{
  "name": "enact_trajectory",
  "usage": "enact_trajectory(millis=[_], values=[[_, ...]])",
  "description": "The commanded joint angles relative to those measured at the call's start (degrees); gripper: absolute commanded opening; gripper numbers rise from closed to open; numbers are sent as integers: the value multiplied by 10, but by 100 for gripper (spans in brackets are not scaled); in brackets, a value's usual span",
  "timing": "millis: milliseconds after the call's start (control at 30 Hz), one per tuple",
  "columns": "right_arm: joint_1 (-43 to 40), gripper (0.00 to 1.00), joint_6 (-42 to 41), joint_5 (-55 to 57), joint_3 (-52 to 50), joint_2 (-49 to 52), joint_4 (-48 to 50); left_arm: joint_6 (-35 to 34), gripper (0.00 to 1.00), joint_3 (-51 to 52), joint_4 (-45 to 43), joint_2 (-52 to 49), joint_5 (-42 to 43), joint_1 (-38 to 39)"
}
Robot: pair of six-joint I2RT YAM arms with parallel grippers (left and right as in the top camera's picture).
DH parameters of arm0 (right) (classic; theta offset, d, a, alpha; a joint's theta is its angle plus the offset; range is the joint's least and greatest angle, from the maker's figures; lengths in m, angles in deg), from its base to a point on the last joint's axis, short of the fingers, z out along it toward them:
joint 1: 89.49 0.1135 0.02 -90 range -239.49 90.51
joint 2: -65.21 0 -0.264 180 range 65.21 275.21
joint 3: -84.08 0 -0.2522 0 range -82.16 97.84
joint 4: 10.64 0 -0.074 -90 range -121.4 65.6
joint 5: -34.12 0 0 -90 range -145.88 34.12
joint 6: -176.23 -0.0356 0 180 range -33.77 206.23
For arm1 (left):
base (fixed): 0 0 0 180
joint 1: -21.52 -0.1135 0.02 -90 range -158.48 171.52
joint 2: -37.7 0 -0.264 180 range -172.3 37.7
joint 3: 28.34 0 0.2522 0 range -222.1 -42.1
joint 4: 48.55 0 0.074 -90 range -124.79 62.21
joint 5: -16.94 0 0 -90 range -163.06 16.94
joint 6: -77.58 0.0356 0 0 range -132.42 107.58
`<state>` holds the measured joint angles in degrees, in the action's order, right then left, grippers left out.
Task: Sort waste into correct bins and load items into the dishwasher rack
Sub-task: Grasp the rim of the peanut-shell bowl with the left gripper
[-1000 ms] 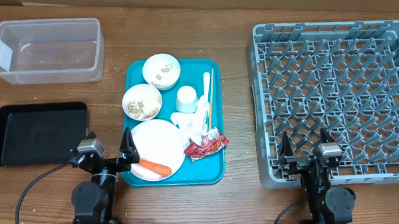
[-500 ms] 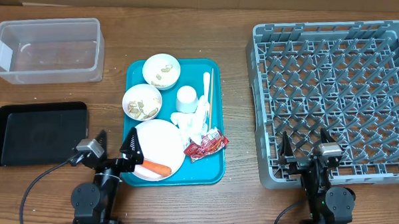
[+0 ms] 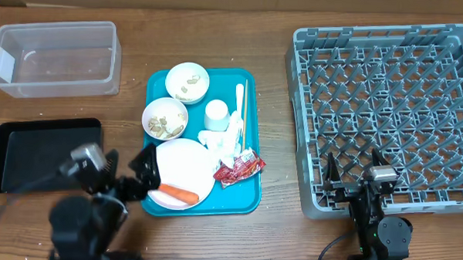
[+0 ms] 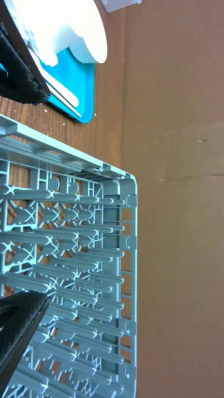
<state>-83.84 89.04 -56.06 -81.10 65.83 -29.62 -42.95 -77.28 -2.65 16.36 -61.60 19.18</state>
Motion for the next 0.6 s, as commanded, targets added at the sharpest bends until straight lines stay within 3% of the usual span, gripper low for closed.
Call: enact_trajectory(millis=[0, 100, 233, 400, 467, 567], values=[[0, 100, 0, -4, -6, -5, 4, 80, 100, -162, 111, -179, 8, -3], [0, 100, 0, -4, -6, -5, 4, 93, 100, -274, 176, -299, 60, -3], [0, 100, 0, -3, -6, -5, 4, 106, 100, -358, 233, -420, 54, -3], [0, 100, 0, -4, -6, -5, 4, 110, 100, -380, 245, -548, 38, -3], [0, 100, 0, -3, -6, -5, 4, 103, 100, -380, 246, -584, -22, -3], [0, 100, 0, -4, -6, -5, 4, 30, 100, -380, 252, -629, -141, -4]])
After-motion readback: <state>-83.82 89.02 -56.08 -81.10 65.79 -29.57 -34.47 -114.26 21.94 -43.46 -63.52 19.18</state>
